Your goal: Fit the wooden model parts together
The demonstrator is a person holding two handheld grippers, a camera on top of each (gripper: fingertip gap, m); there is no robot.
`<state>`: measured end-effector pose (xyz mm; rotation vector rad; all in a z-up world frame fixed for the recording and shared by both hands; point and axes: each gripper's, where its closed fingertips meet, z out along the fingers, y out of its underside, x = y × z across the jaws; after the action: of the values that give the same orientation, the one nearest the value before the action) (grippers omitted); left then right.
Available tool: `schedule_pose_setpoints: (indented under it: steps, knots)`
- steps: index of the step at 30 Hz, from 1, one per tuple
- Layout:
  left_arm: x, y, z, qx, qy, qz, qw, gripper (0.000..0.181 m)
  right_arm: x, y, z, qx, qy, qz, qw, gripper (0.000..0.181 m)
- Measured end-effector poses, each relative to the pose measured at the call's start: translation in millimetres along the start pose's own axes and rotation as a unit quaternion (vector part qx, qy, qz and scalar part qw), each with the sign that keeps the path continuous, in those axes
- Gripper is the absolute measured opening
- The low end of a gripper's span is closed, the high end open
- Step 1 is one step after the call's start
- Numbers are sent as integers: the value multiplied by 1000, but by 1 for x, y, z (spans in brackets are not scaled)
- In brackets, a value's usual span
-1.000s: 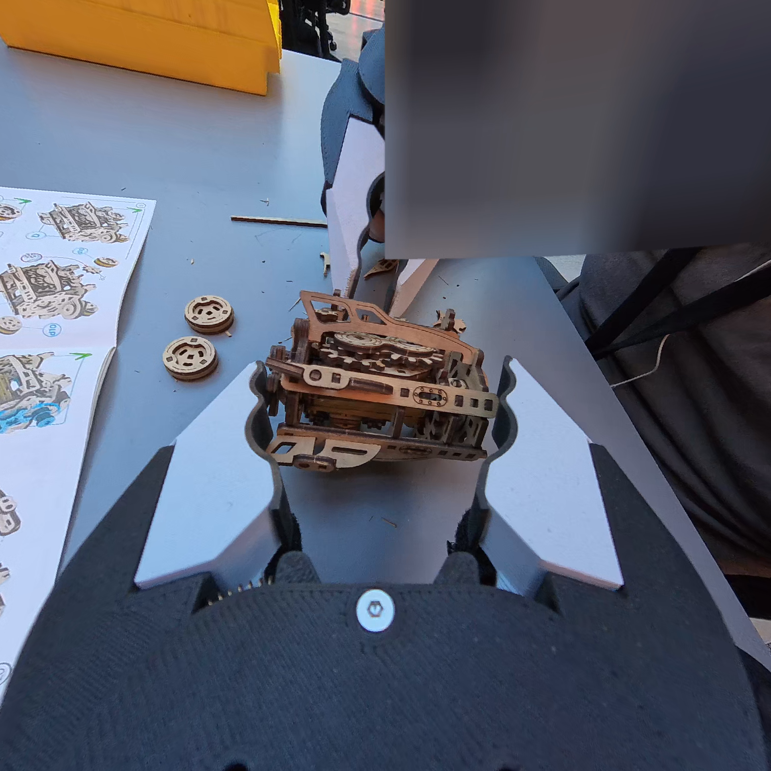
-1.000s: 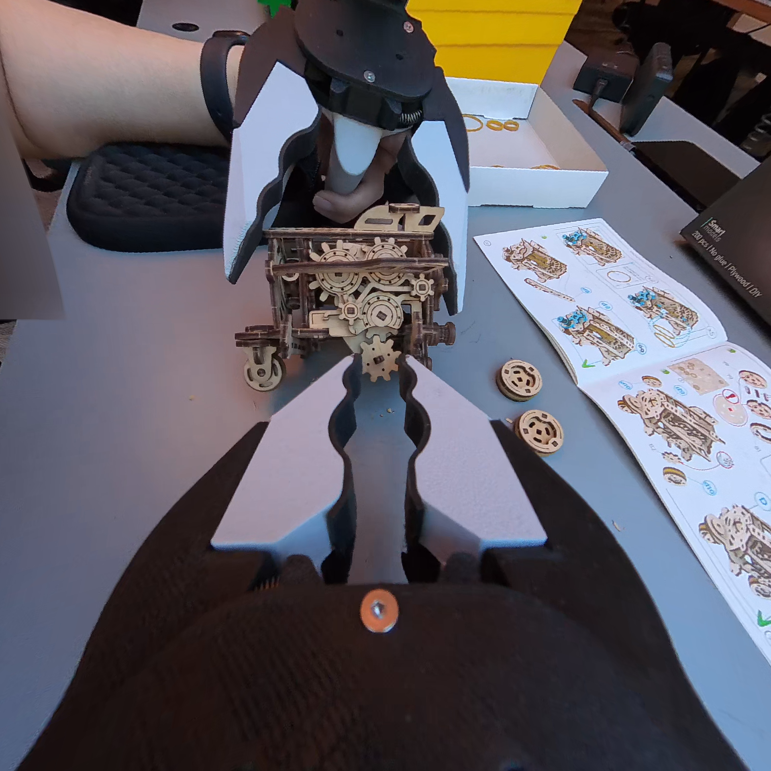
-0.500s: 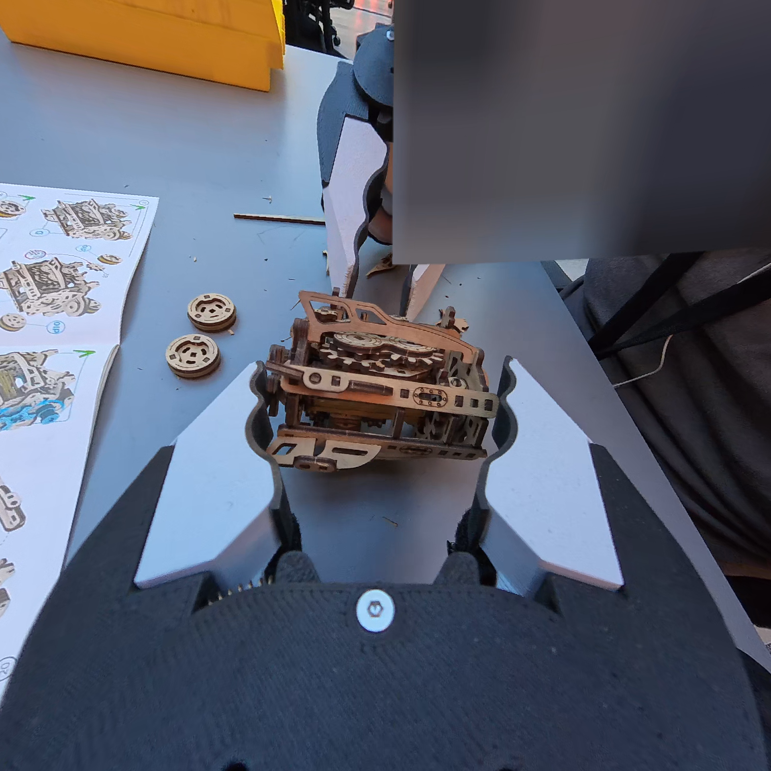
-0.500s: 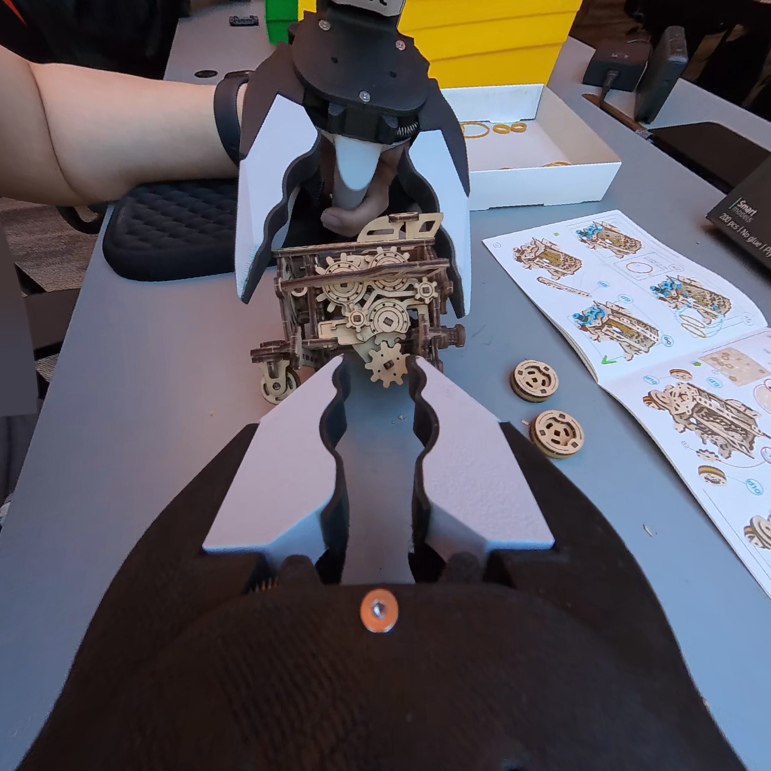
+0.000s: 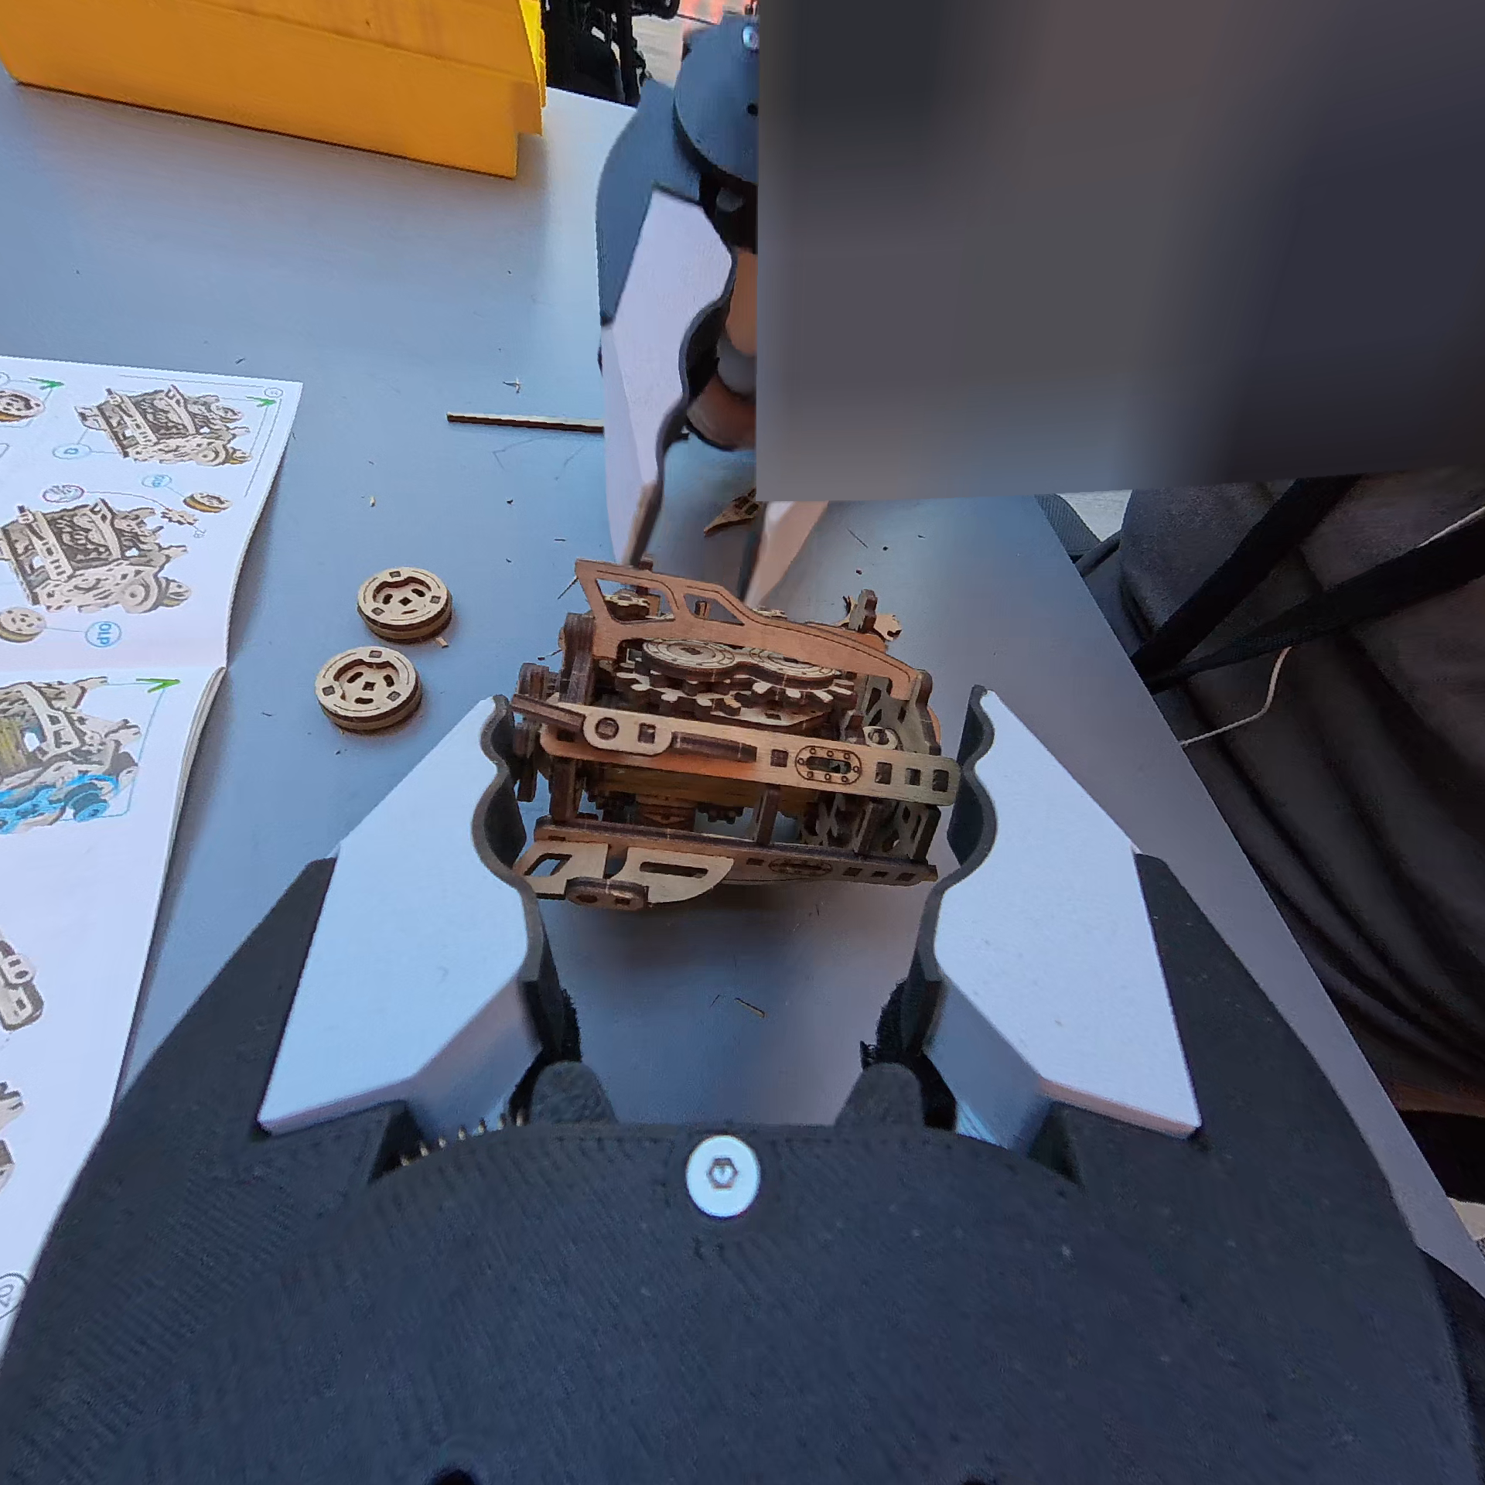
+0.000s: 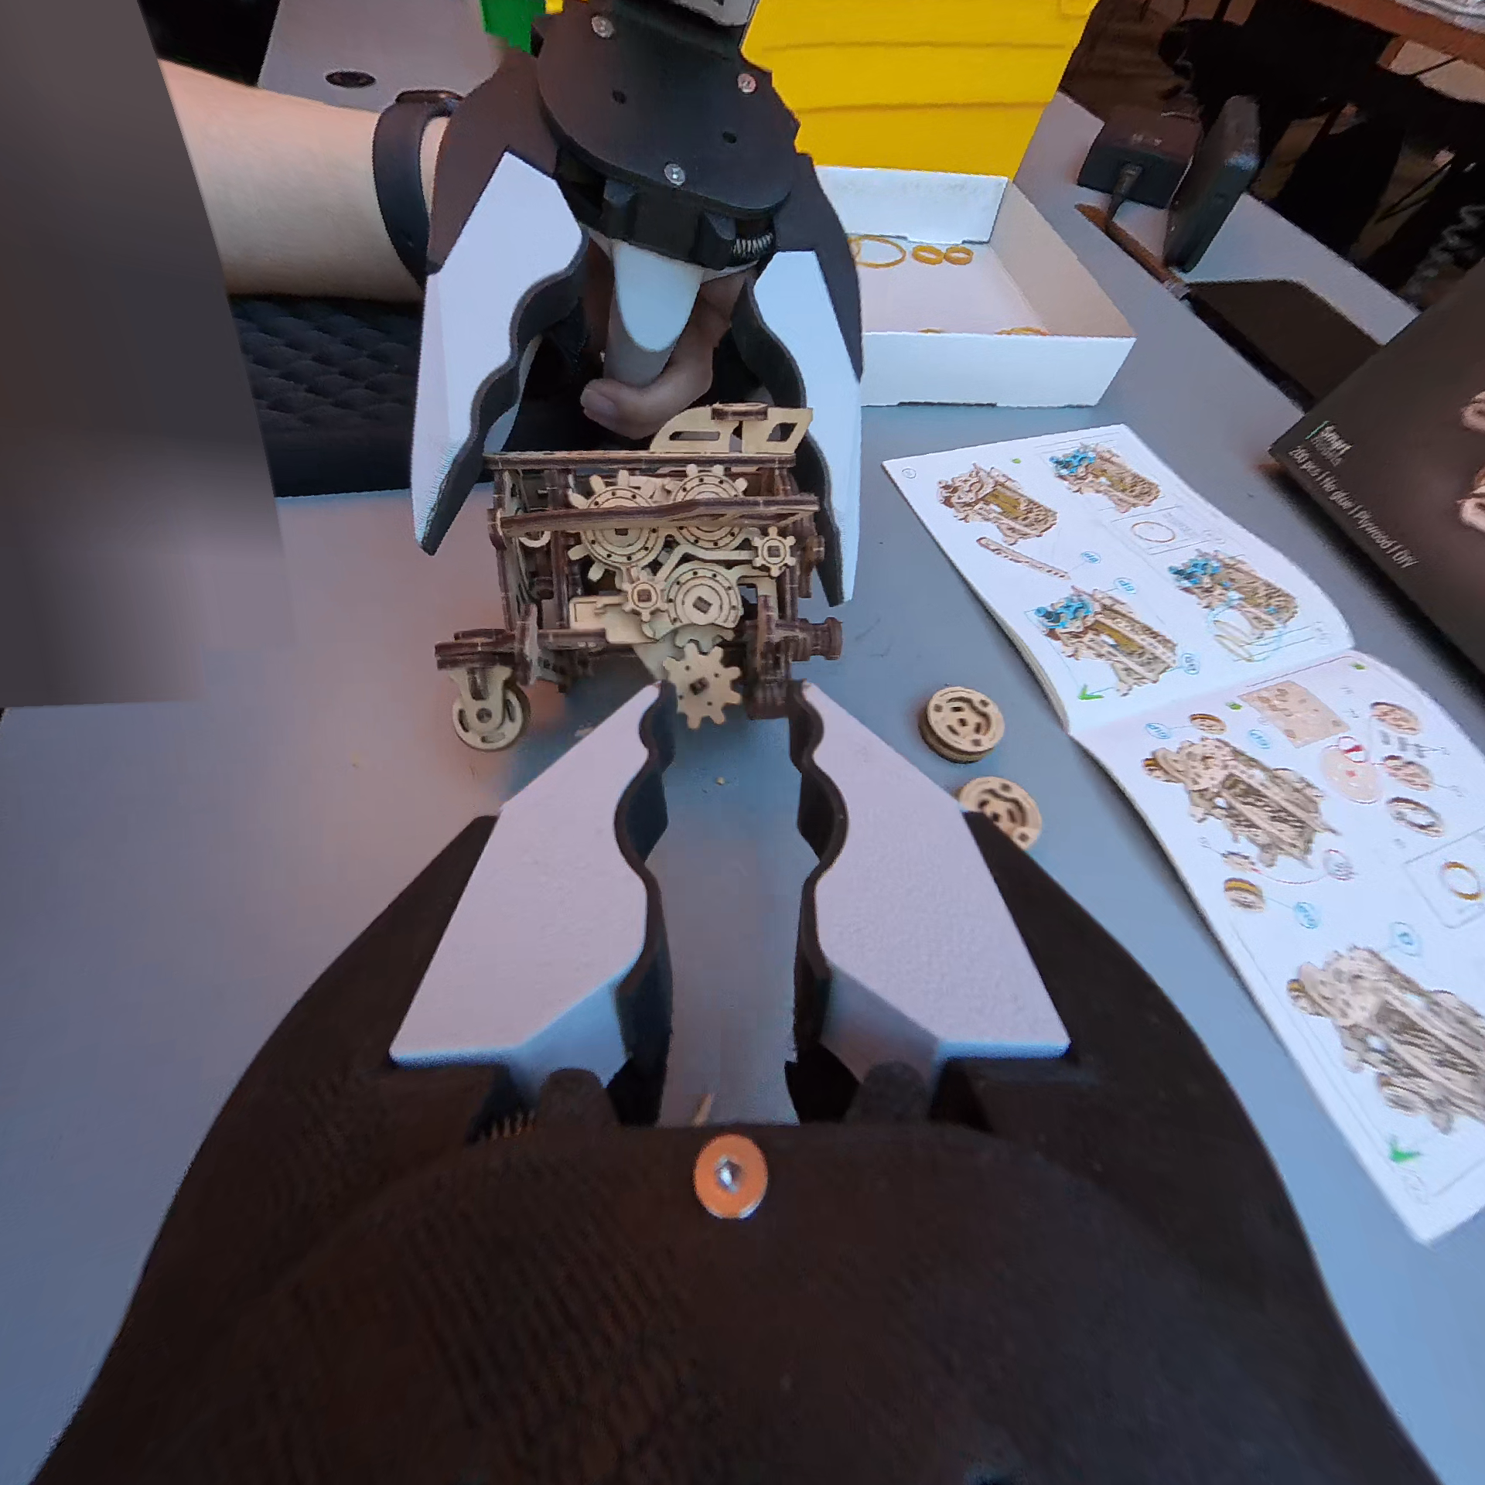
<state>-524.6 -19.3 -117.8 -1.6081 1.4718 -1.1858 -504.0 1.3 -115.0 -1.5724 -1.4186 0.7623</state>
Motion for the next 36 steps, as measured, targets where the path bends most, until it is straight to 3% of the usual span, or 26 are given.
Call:
schedule_pose_setpoints:
  steps: [4, 6, 9, 15, 19, 22, 27, 29, 31, 34, 36]
  knots:
    - [0, 0, 0, 0, 0, 0, 1000, 108, 59, 2, -63, -13, 129, -52, 990, 28]
    - [0, 0, 0, -1, 0, 0, 1000, 108, 86, 21, -100, -32, 198, -2, 980, 28]
    - [2, 0, 1, -2, 3, 2, 1000, 108, 97, 54, -125, -46, 231, 104, 966, 19]
    - [4, -1, 2, -3, 6, 4, 1000, 108, 92, 88, -111, -163, 194, 269, 929, 20]
    - [5, -1, 3, -6, 6, 8, 1000, 108, 87, 102, -96, -293, 180, 275, 898, 22]
    - [6, -1, 3, -6, 7, 7, 1000, 108, 84, 120, -97, -395, 167, 293, 855, 25]
    - [6, -1, 3, -5, 6, 9, 1000, 108, 85, 122, -100, -459, 144, 259, 838, 11]
    - [6, -1, 3, -5, 7, 8, 1000, 108, 80, 115, -89, -424, 109, 269, 858, 5]
    - [5, -1, 3, -4, 8, 5, 1000, 108, 79, 93, -74, -334, 87, 280, 896, 2]
    - [5, 0, 2, -3, 10, 4, 1000, 108, 76, 18, -61, -84, 64, 226, 968, 2]
    - [6, 0, 2, -3, 11, 4, 1000, 108, 56, -29, -63, 78, 10, 200, 977, 3]
